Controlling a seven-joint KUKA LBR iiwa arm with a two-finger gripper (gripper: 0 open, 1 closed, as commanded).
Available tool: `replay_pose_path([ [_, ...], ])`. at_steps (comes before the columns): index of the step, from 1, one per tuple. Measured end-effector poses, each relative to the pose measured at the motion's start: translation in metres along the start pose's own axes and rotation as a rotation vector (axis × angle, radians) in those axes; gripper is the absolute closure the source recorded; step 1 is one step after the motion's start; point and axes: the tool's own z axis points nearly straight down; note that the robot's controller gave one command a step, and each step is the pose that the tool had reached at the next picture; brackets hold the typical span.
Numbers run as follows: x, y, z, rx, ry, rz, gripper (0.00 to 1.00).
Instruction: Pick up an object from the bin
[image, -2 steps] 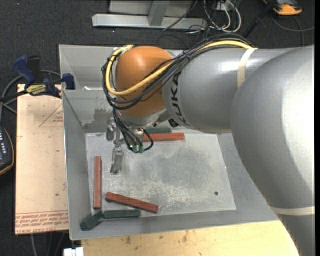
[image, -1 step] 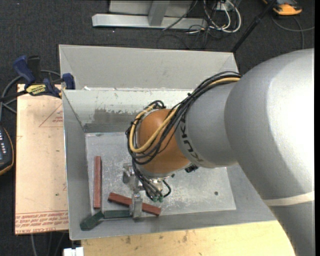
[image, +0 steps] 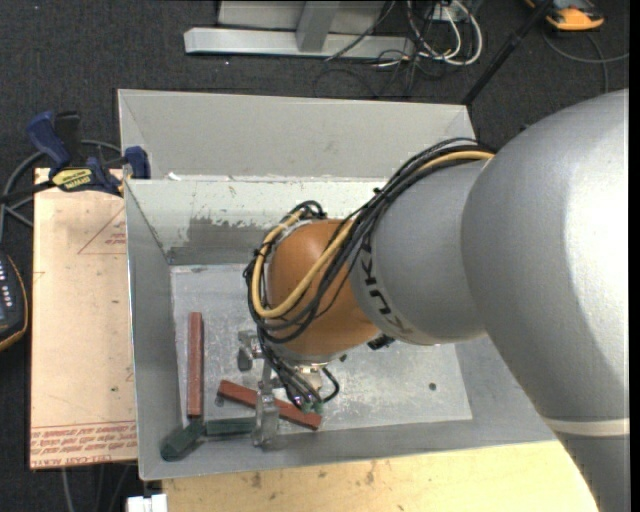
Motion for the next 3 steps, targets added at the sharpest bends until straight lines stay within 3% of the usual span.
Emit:
replay_pose_path([
  [1, -0.003, 0.002, -0.008, 0.001, -0.001, 0.100, 0.00],
  [2, 0.002, 0.006, 0.031, 0.001, 0.001, 0.344, 0.00],
  [3, 0.001, 0.006, 0.031, 0.001, 0.000, 0.344, 0.00],
])
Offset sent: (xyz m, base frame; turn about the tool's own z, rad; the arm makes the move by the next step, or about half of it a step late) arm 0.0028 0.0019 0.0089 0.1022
